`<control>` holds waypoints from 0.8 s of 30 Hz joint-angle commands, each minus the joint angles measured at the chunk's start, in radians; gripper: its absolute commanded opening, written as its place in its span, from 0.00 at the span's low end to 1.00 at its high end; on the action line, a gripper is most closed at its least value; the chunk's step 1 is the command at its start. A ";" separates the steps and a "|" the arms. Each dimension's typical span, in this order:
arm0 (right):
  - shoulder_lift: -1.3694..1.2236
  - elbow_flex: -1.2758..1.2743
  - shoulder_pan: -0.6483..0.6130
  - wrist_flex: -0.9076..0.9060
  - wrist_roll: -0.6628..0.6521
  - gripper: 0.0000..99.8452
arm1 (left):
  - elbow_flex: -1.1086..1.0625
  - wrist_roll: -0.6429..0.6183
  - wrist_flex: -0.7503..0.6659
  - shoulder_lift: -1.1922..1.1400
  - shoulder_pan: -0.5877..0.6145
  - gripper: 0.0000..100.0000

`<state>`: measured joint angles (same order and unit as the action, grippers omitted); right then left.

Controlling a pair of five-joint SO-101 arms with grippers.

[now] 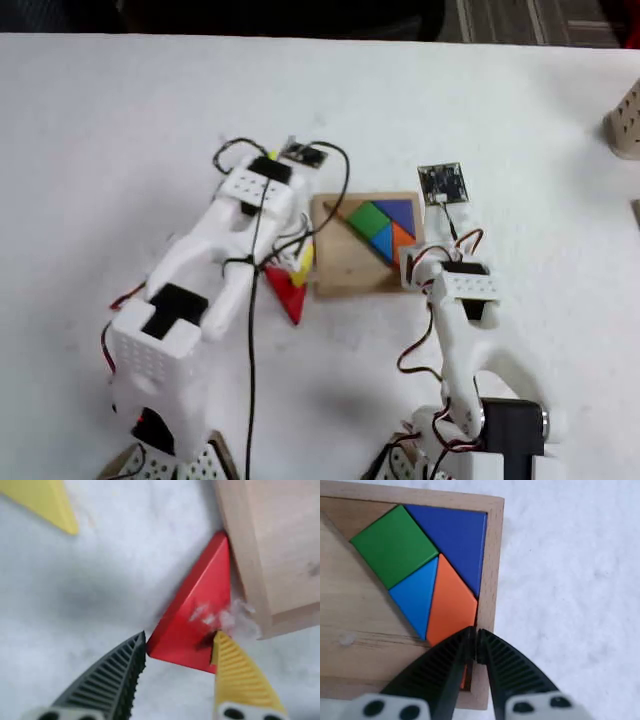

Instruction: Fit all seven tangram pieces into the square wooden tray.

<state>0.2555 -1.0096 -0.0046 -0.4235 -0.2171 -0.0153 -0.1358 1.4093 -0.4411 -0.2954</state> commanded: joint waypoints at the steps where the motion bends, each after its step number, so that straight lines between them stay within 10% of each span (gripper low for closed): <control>1: 0.007 0.008 0.008 0.019 -0.006 0.02 | 0.034 0.008 0.008 0.005 -0.088 0.21; 24: 0.007 0.009 0.008 0.021 -0.008 0.02 | 0.175 -0.069 0.106 0.002 -0.240 0.21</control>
<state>0.2555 -1.0096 -0.0046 -0.4235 -0.2171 0.0982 -0.1956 1.5121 -0.4457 -0.4626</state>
